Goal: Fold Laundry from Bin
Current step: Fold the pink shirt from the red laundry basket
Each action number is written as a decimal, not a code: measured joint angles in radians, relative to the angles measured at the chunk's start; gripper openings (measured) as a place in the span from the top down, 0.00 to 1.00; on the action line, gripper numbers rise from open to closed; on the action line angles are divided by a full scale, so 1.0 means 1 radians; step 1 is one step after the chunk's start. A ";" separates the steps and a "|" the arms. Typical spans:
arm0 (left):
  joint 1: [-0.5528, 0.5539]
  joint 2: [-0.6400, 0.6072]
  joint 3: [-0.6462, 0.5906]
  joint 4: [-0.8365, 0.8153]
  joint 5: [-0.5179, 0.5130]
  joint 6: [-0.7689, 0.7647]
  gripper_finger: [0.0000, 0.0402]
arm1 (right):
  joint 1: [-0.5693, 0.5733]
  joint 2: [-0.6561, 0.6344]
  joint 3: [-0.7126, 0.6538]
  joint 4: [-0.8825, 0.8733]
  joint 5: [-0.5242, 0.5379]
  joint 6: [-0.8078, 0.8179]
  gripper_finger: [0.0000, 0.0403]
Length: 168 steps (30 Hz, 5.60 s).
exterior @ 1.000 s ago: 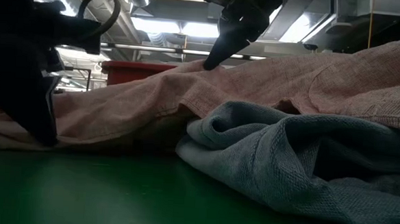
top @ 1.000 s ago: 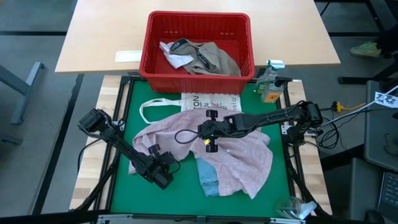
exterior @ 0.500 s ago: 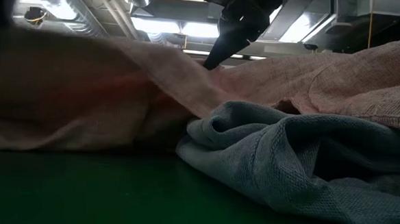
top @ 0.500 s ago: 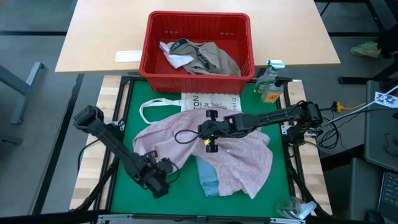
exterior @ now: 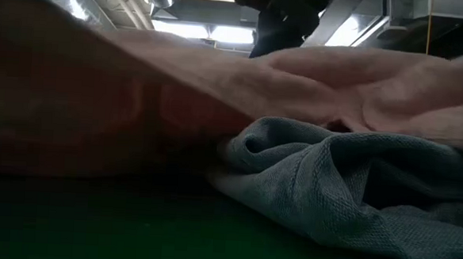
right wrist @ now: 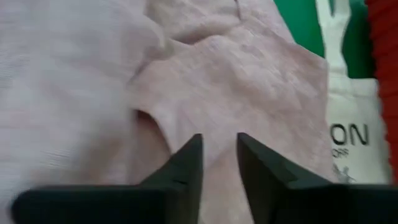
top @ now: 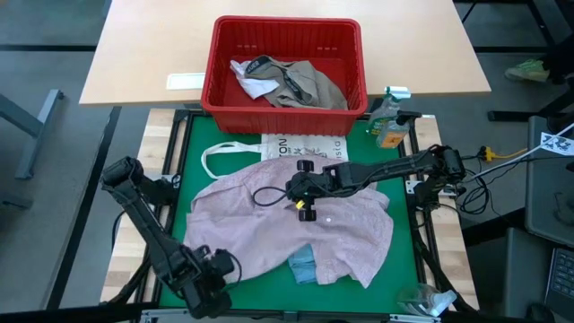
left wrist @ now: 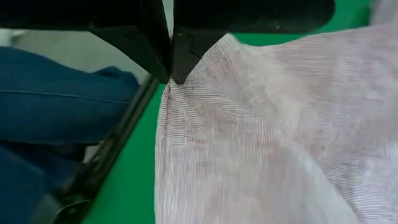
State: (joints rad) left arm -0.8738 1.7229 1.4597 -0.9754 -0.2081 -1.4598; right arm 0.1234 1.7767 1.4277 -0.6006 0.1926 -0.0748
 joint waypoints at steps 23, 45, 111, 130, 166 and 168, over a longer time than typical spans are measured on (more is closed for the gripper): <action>-0.032 0.179 0.000 0.044 0.234 -0.101 1.00 | 0.155 -0.051 -0.217 -0.366 -0.193 0.223 0.64; 0.110 0.248 -0.001 -0.068 0.083 0.033 1.00 | -0.067 -0.133 -0.262 -0.512 0.092 0.114 0.64; 0.115 0.247 -0.001 -0.048 -0.019 0.102 1.00 | 0.799 -0.269 -0.230 -0.444 -0.299 0.969 0.64; 0.115 0.247 -0.001 -0.043 -0.068 0.102 1.00 | 0.800 -0.208 -0.238 -0.430 -0.162 1.055 0.64; 0.115 0.246 -0.001 -0.040 -0.072 0.106 1.00 | 0.953 -0.136 -0.346 -0.303 0.137 1.532 0.64; 0.115 0.246 -0.001 -0.040 -0.073 0.106 1.00 | 0.957 -0.135 -0.346 -0.304 0.161 1.532 0.64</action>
State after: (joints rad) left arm -0.7589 1.9694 1.4590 -1.0157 -0.2809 -1.3537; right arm 1.0808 1.6421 1.0821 -0.9045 0.3540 1.4574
